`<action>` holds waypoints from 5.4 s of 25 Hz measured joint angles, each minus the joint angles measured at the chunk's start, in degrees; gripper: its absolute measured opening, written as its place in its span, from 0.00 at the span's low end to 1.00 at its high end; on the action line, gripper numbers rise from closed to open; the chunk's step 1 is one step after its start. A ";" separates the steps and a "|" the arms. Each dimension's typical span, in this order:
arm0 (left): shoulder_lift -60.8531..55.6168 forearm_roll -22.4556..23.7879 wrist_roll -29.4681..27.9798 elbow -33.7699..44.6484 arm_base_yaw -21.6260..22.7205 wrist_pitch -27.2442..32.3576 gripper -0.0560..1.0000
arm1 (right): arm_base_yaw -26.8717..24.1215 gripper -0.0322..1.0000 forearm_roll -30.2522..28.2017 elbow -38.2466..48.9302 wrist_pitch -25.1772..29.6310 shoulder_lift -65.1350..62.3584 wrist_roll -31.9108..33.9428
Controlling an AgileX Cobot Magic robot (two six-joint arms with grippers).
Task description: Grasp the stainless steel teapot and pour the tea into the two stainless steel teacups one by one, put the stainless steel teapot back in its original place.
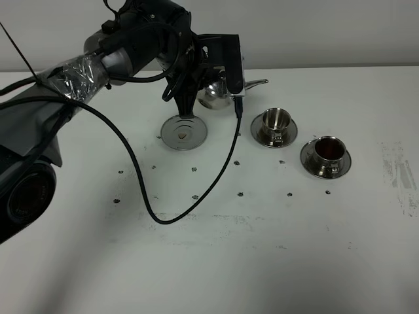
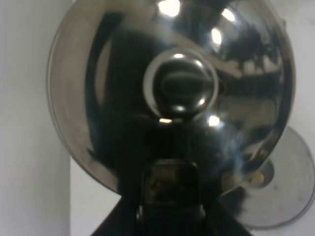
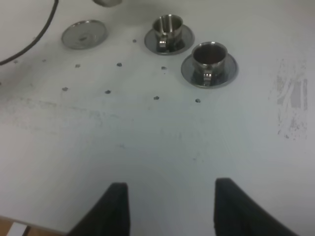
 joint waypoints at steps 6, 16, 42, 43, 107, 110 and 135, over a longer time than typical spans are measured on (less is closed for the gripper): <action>0.04 4.43 2.24 -0.06 0.00 0.35 0.28 | 0.00 0.41 0.00 0.00 0.00 0.00 0.00; 0.10 4.66 9.62 -0.25 0.00 -1.27 0.28 | 0.00 0.41 0.00 0.00 0.00 0.00 0.00; 3.27 13.94 11.39 -0.36 -3.70 -5.86 0.28 | 0.00 0.41 0.00 0.00 0.00 0.00 0.00; 3.55 14.28 11.39 -0.36 -3.75 -6.01 0.28 | 0.00 0.41 0.00 0.00 0.00 0.00 0.00; 5.05 34.36 15.92 -0.36 -7.95 -13.47 0.28 | 0.00 0.41 0.00 0.00 0.00 0.00 0.00; 5.05 34.75 15.92 -0.36 -8.20 -13.53 0.28 | 0.00 0.41 0.00 0.00 0.00 0.00 0.00; 5.05 36.65 16.01 -0.36 -8.20 -13.51 0.28 | 0.00 0.41 -0.10 0.00 0.00 0.00 0.00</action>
